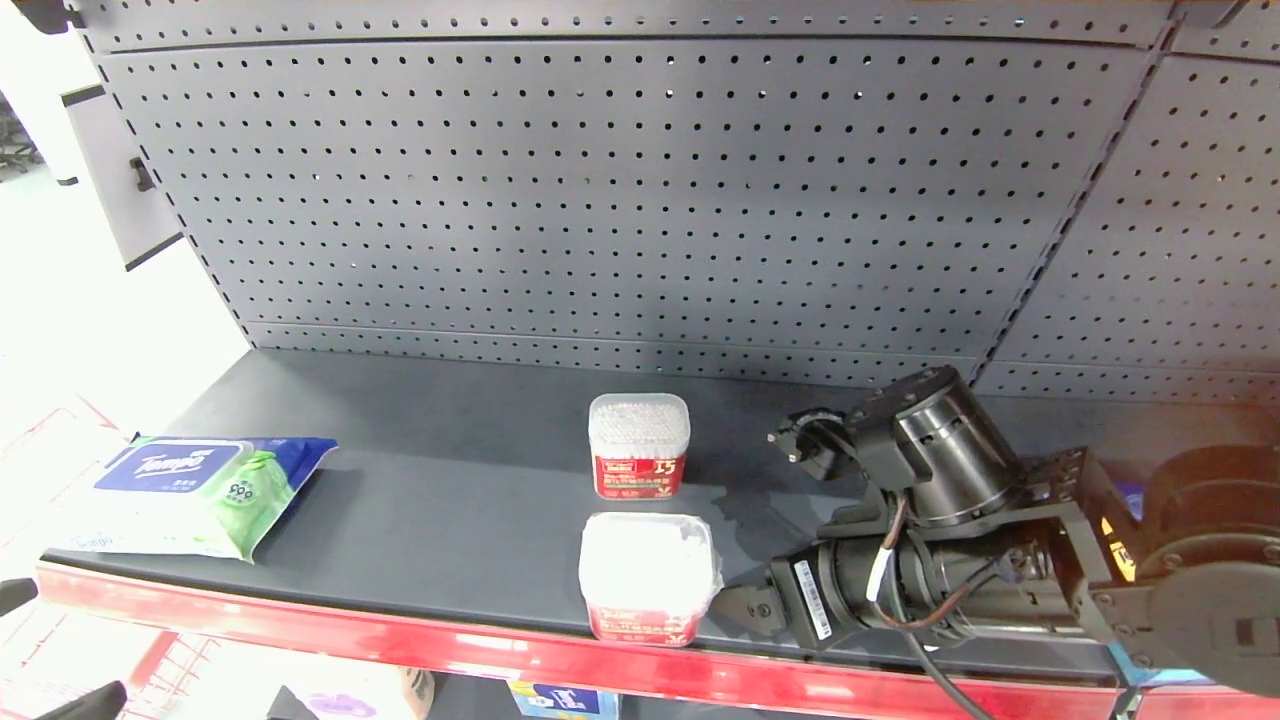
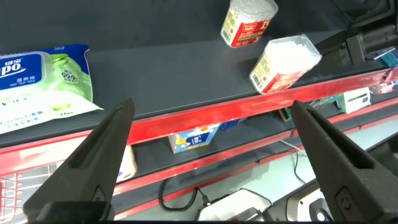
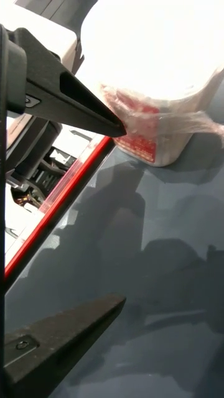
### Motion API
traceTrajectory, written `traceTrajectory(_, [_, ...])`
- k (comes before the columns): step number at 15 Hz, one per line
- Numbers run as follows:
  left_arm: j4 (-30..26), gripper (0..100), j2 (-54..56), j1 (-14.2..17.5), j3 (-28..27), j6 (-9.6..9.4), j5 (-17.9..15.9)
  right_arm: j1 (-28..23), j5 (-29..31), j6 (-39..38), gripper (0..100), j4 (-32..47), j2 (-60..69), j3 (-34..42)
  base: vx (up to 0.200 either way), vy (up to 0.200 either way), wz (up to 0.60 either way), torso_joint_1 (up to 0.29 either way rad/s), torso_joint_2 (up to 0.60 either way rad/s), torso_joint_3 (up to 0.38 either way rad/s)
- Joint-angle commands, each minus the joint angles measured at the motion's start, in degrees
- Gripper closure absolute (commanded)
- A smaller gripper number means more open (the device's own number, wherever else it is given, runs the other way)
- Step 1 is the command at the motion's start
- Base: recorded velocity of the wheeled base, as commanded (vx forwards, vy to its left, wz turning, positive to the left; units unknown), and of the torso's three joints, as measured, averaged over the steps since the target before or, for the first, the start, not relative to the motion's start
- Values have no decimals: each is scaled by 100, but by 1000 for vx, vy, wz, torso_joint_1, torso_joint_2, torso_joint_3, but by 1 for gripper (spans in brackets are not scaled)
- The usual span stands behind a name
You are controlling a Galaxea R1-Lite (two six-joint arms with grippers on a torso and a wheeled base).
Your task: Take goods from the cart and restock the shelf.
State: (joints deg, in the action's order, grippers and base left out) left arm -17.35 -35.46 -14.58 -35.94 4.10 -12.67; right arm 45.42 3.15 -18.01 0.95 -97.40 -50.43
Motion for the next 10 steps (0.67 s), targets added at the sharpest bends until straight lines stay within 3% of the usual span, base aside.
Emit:
traceTrajectory(1, [3,0,-5,-1,-1,3,1,2,28,-10,0,10,195,174,0,0,0,0,0,0])
traceTrajectory(4, [3,0,-5,-1,8,3,1,-7,81,-89,0,10,468,385,0,0,0,0,0,0])
traceTrajectory(6, [3,0,31,-10,43,-5,-8,-16,424,-19,0,19,1189,693,0,0,0,0,0,0])
traceTrajectory(8, [-6,0,136,-10,52,-14,-8,-113,643,456,0,19,1971,737,0,0,0,0,0,0])
traceTrajectory(10, [-76,0,329,-10,122,-14,-8,-552,670,1141,0,81,2779,666,0,0,0,0,0,0])
